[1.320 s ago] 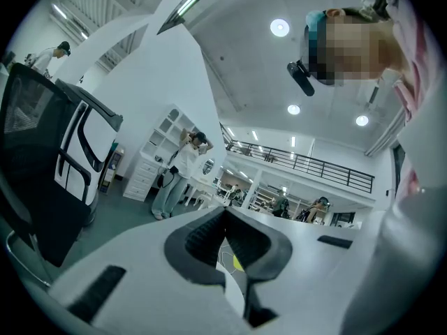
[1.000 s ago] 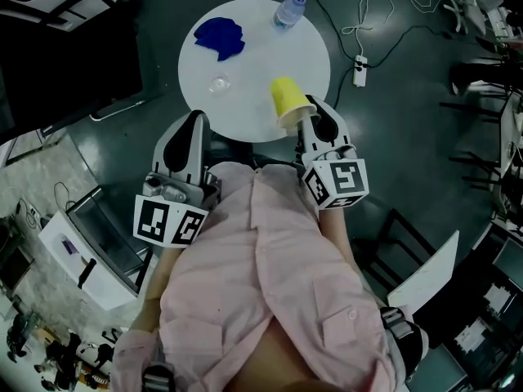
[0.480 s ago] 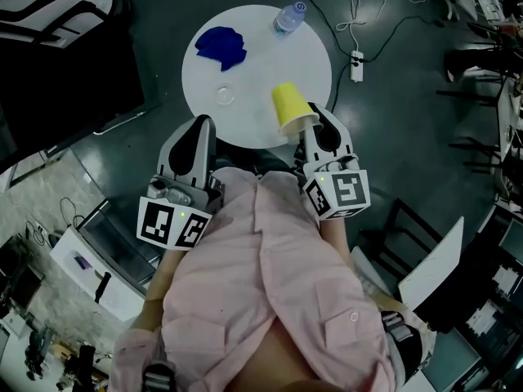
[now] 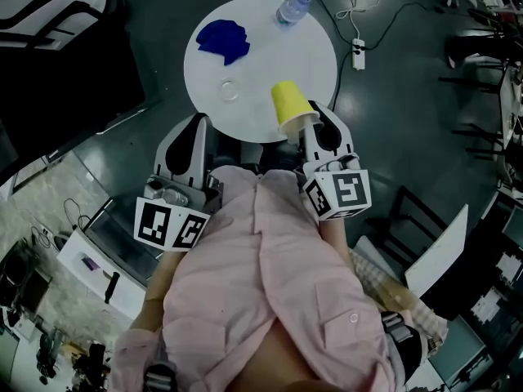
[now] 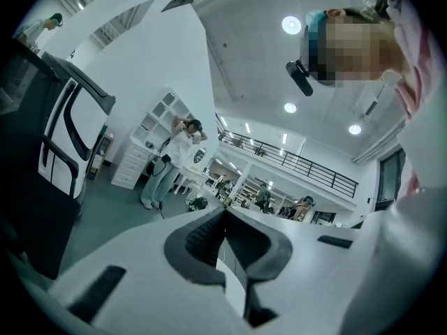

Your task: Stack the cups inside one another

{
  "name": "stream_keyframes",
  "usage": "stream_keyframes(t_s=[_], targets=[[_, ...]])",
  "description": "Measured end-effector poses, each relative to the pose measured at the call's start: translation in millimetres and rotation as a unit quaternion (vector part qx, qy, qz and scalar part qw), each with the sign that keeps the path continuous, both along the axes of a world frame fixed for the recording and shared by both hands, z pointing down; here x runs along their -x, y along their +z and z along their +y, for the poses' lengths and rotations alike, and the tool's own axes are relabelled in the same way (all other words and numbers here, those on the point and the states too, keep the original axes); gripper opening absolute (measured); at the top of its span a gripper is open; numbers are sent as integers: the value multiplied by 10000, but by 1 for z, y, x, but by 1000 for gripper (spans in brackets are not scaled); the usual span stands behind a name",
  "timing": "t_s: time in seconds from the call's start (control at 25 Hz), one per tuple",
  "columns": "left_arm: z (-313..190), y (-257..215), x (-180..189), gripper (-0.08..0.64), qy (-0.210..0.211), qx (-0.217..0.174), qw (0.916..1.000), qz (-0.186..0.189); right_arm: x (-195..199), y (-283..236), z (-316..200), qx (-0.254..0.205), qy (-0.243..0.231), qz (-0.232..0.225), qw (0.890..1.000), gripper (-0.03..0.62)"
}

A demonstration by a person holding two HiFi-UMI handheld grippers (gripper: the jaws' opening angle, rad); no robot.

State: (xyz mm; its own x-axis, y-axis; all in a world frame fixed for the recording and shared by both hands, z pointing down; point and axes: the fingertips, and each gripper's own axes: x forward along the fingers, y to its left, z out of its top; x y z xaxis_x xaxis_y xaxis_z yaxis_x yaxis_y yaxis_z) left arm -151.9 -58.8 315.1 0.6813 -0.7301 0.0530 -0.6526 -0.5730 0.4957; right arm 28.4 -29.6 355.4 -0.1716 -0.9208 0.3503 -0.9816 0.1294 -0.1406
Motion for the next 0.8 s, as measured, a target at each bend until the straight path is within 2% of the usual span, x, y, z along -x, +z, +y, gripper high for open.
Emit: stream_keyframes(t_s=[0.48, 0.8], targets=[[-12, -5, 12, 9, -299, -145, 9994, -72, 7, 3, -22, -54, -212, -63, 9997, 38], [-15, -4, 4, 9, -225, -122, 9997, -64, 7, 8, -23, 63, -270, -70, 9996, 37]])
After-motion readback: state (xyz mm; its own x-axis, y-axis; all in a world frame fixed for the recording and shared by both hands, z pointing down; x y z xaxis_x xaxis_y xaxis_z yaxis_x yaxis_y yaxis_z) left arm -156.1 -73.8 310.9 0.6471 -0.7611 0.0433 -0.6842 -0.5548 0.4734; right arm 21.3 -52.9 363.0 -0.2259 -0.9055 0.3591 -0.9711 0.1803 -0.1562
